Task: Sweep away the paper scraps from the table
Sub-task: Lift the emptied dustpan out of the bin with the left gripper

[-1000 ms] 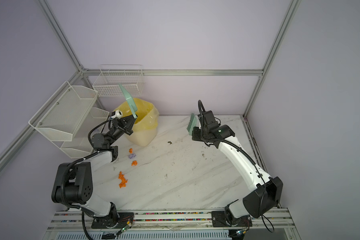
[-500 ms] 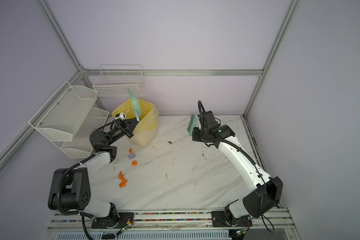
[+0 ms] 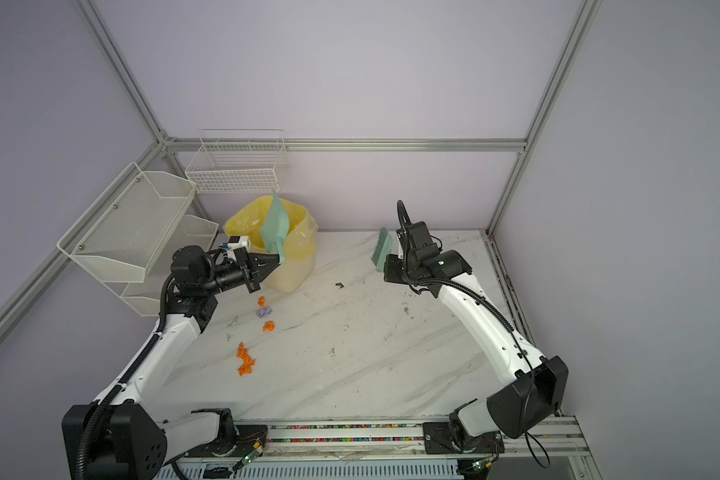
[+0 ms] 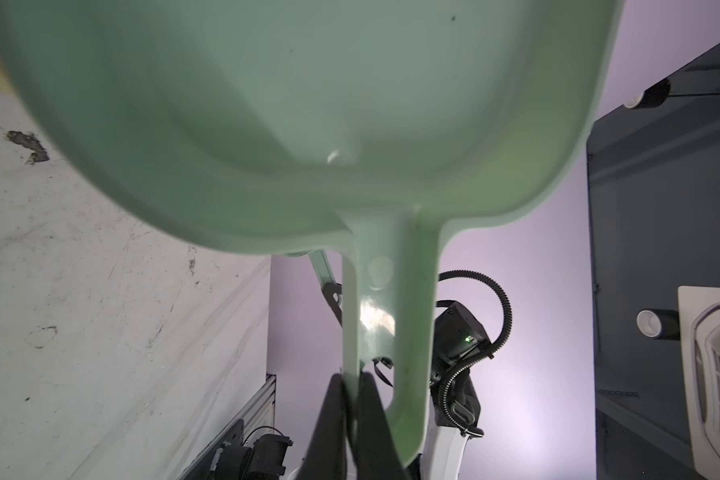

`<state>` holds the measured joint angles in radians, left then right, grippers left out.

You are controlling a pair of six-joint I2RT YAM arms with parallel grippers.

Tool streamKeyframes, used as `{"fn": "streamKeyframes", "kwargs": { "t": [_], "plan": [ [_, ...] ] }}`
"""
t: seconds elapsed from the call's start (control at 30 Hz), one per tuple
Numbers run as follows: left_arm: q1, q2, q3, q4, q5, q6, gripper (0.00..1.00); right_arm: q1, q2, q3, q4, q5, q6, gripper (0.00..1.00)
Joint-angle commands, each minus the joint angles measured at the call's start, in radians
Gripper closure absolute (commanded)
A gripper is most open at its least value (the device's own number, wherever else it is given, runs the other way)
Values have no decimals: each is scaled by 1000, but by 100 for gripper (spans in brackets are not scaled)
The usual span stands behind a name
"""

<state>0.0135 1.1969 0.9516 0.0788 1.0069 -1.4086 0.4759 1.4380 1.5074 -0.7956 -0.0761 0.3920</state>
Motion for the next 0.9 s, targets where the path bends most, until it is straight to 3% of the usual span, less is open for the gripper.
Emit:
{"fn": "streamKeyframes", "kwargs": {
  "t": [0.0,0.17,0.87],
  "plan": [
    [-13,-53,96,-194,7,165,100,-5,-29,9,24,-28,4,100],
    [-18,-87,143,-360,-9,289,100,-5,-28,9,31,-34,9,100],
    [-39,-115,223,-541,-41,452,100,-5,-31,-9,60,-49,16,100]
  ]
}}
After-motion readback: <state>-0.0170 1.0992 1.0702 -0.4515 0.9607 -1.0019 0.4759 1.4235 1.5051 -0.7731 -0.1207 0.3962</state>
